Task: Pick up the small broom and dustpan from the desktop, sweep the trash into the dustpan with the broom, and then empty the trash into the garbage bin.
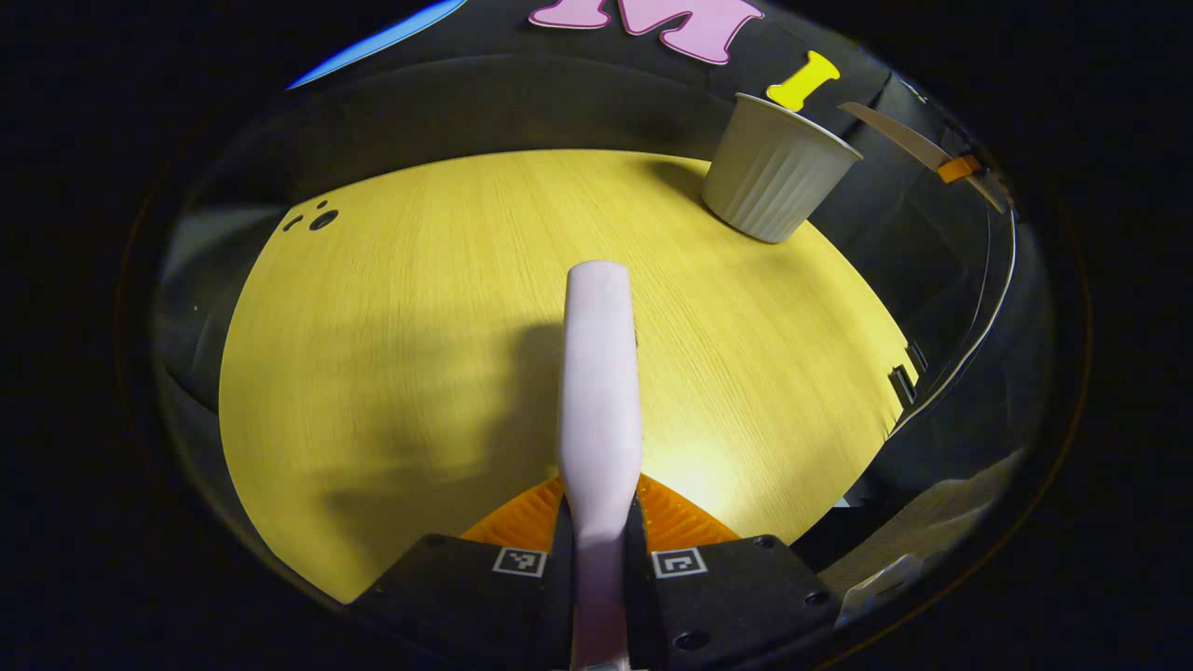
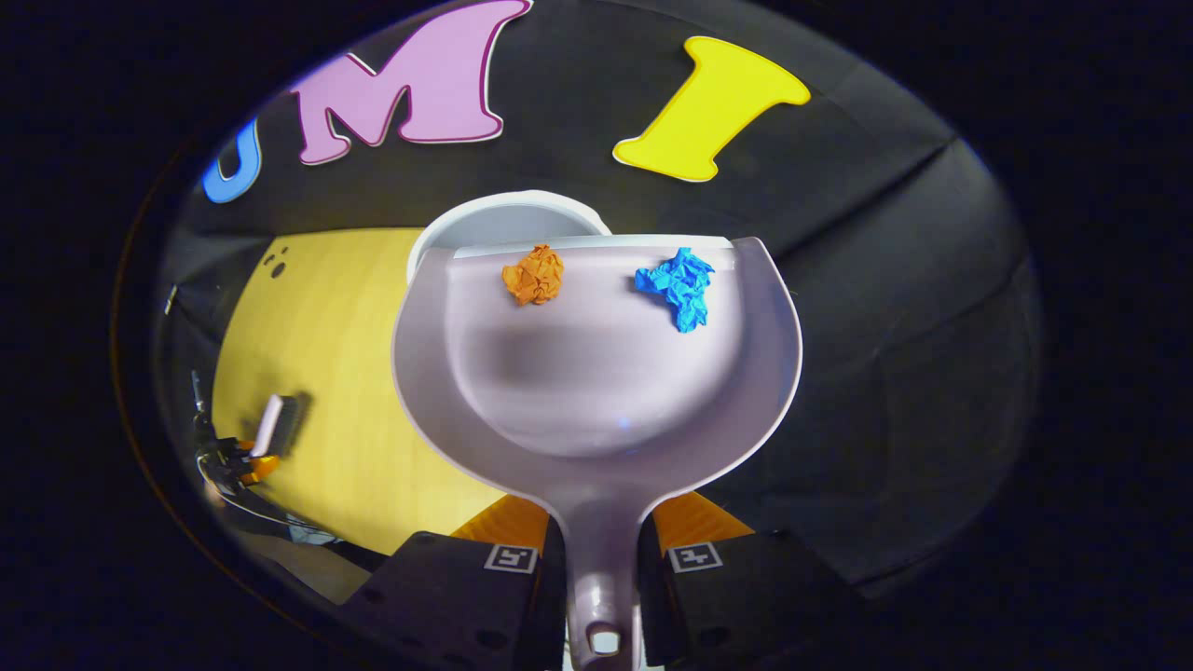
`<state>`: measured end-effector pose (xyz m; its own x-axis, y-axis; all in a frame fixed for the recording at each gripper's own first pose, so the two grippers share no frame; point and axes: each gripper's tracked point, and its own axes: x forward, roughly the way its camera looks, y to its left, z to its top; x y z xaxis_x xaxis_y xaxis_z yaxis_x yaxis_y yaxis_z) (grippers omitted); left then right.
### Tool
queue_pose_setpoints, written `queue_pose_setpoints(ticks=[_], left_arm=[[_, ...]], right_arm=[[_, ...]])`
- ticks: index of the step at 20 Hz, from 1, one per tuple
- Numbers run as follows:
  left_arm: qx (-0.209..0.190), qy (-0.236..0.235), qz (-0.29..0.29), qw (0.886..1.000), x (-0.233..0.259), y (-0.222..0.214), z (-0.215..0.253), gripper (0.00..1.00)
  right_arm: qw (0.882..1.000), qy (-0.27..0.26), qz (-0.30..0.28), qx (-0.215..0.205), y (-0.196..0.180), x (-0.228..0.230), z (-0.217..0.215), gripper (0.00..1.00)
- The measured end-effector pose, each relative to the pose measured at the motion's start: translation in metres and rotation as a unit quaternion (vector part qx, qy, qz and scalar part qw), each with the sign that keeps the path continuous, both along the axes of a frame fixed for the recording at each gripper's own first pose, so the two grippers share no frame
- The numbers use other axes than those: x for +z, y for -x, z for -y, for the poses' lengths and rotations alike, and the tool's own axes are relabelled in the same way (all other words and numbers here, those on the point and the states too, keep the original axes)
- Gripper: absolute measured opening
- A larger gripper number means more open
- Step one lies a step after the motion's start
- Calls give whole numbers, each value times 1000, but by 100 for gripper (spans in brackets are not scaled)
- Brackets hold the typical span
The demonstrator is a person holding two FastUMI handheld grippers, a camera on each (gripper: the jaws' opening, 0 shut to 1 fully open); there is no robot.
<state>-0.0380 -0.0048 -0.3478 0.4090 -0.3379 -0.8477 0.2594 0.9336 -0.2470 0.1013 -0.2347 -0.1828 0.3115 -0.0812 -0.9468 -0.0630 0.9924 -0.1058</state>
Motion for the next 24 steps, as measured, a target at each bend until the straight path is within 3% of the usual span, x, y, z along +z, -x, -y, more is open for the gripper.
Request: queue_pose_setpoints(ticks=[3, 7, 9, 12, 13, 14, 18, 24], left_arm=[[15, -3, -2, 1000, -4, 10, -19, 27], [44, 0, -15, 999, -10, 16, -35, 27], [57, 4, -18, 998, -12, 16, -39, 27], [63, 3, -22, 998, -14, 15, -41, 27], [64, 4, -23, 998, -13, 16, -40, 27], [65, 5, -23, 998, -13, 15, -39, 27], [63, 1, -24, 998, -14, 13, -39, 27], [56, -11, -19, 998, -11, 7, -30, 25]], right_arm=[[998, 44, -39, 37, -25, -9, 6, 36], [985, 94, -106, 101, -42, -13, 11, 35], [979, 102, -132, 119, -48, -11, 6, 39], [973, 106, -155, 135, -51, -14, 2, 35], [972, 106, -158, 140, -52, -15, -1, 31], [972, 104, -158, 143, -54, -17, -3, 35], [972, 99, -156, 147, -56, -17, -5, 35], [983, 74, -103, 131, -57, -12, -8, 35]])
